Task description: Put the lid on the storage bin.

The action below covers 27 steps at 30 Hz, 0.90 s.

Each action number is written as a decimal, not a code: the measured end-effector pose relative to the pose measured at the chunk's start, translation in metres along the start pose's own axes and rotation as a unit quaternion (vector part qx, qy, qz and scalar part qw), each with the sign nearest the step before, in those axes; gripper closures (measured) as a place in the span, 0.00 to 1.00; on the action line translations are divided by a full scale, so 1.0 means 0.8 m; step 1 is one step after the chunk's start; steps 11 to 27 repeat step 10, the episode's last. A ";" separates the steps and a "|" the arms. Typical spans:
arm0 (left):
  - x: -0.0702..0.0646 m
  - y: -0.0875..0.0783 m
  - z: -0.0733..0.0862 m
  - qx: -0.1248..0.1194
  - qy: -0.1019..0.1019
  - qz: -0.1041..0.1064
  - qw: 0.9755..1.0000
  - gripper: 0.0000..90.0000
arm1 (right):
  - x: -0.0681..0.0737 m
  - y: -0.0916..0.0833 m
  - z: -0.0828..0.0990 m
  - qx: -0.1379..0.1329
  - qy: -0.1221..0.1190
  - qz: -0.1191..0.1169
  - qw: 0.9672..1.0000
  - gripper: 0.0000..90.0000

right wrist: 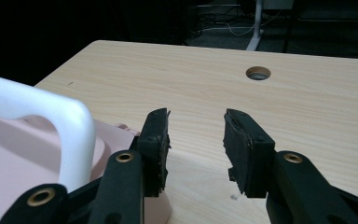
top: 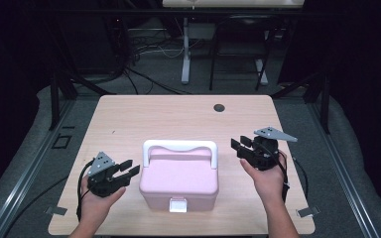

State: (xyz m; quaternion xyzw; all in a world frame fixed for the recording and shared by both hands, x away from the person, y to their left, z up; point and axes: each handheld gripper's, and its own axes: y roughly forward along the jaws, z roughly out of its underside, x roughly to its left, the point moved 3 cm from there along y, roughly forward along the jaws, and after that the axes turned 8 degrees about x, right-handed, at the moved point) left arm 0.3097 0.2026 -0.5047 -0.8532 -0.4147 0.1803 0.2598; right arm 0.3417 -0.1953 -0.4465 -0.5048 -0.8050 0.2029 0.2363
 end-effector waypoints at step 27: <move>0.010 0.007 0.013 0.007 -0.004 -0.007 1.000 0.65 | -0.006 0.005 0.004 0.004 0.004 0.006 1.000 0.65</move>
